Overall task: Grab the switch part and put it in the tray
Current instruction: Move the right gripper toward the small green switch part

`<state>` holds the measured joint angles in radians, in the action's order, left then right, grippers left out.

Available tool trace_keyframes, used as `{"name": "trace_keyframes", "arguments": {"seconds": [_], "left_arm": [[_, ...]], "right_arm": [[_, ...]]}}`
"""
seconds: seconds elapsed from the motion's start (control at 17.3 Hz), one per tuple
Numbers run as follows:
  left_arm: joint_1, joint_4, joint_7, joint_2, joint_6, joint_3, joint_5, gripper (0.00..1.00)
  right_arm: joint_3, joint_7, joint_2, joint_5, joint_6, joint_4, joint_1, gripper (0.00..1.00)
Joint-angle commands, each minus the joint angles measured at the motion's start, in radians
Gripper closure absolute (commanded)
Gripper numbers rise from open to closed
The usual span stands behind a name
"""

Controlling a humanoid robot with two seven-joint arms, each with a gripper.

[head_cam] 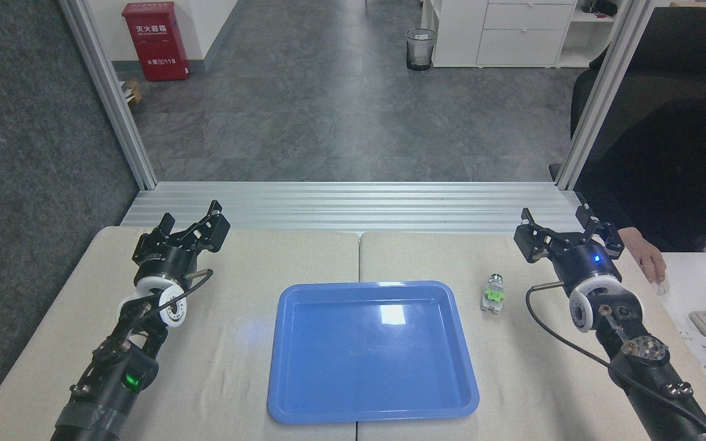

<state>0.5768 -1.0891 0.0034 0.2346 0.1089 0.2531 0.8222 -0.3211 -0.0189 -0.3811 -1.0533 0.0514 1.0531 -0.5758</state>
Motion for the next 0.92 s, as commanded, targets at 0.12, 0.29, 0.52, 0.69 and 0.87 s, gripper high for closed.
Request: {"name": "trace_keyframes", "arguments": {"seconds": [0.12, 0.29, 0.52, 0.69, 0.87], "left_arm": [[0.001, 0.0, -0.002, 0.0, 0.0, 0.0, 0.0, 0.0], [0.002, 0.0, -0.002, 0.0, 0.0, 0.0, 0.0, 0.0], [0.0, 0.0, -0.002, 0.0, 0.0, 0.0, 0.0, 0.0], [0.001, 0.0, -0.002, 0.0, 0.0, 0.0, 0.0, 0.0], [0.001, 0.0, -0.002, -0.001, 0.0, 0.0, 0.0, 0.0]], "right_arm": [[0.004, -0.001, -0.019, -0.001, 0.016, 0.087, 0.01, 0.0], [0.007, -0.001, -0.033, 0.007, 0.01, 0.045, -0.006, 0.0], [0.001, 0.001, -0.019, 0.006, 0.008, -0.002, -0.032, 0.0], [0.002, -0.001, -0.021, 0.007, 0.013, 0.002, -0.033, 0.0], [0.011, -0.001, -0.032, 0.01, 0.016, 0.008, -0.041, 0.0]]}}
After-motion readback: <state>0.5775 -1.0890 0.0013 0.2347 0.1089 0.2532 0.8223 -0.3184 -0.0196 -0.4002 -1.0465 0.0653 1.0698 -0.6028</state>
